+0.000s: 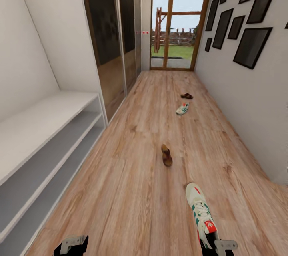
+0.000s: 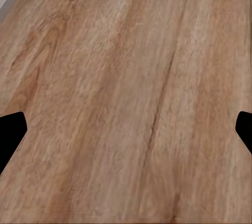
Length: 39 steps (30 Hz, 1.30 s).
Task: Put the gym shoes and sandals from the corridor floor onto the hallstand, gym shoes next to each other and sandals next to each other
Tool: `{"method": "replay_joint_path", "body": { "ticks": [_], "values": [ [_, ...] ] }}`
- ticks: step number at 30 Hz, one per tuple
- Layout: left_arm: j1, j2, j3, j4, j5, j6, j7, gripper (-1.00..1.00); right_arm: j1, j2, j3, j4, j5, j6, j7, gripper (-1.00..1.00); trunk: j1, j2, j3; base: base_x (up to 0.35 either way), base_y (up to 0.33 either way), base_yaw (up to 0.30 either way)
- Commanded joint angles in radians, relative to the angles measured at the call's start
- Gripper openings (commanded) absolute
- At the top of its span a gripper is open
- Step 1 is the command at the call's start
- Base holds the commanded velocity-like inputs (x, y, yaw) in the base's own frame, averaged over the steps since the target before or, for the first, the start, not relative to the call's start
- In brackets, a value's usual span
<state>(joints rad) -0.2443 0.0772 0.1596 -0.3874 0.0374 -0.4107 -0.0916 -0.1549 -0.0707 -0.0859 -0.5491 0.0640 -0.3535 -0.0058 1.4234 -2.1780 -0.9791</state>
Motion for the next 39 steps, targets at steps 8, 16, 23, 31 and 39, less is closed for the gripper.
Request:
{"method": "replay_joint_path", "body": {
  "ticks": [8,16,23,31,39],
  "values": [
    [0.0,0.0,0.006,0.001,0.003,-0.002,-0.01,1.0,-0.001,0.001,-0.003,0.0,0.007,-0.003,0.0,-1.0,0.0,0.0,0.003,0.316,0.174,-0.172],
    [0.0,0.0,0.006,0.001,0.003,-0.002,-0.01,1.0,-0.001,0.002,-0.003,0.0,0.007,-0.003,0.0,-1.0,0.0,0.0,0.004,0.324,0.122,-0.016],
    [0.0,0.0,0.006,0.001,0.003,-0.003,-0.01,1.0,0.0,0.001,-0.003,0.0,0.007,-0.003,0.0,-1.0,0.0,0.0,0.004,0.333,0.088,-0.09],
    [0.0,0.0,0.006,0.001,0.003,-0.003,-0.01,1.0,-0.001,0.001,-0.003,0.0,0.007,-0.003,0.0,-1.0,0.0,0.0,0.007,0.3,0.205,-0.248],
    [0.0,0.0,0.006,0.001,0.003,-0.003,-0.01,1.0,-0.001,0.0,-0.003,0.0,0.007,-0.003,0.0,-1.0,0.0,0.0,0.01,0.291,0.222,-0.256]
  ]
}}
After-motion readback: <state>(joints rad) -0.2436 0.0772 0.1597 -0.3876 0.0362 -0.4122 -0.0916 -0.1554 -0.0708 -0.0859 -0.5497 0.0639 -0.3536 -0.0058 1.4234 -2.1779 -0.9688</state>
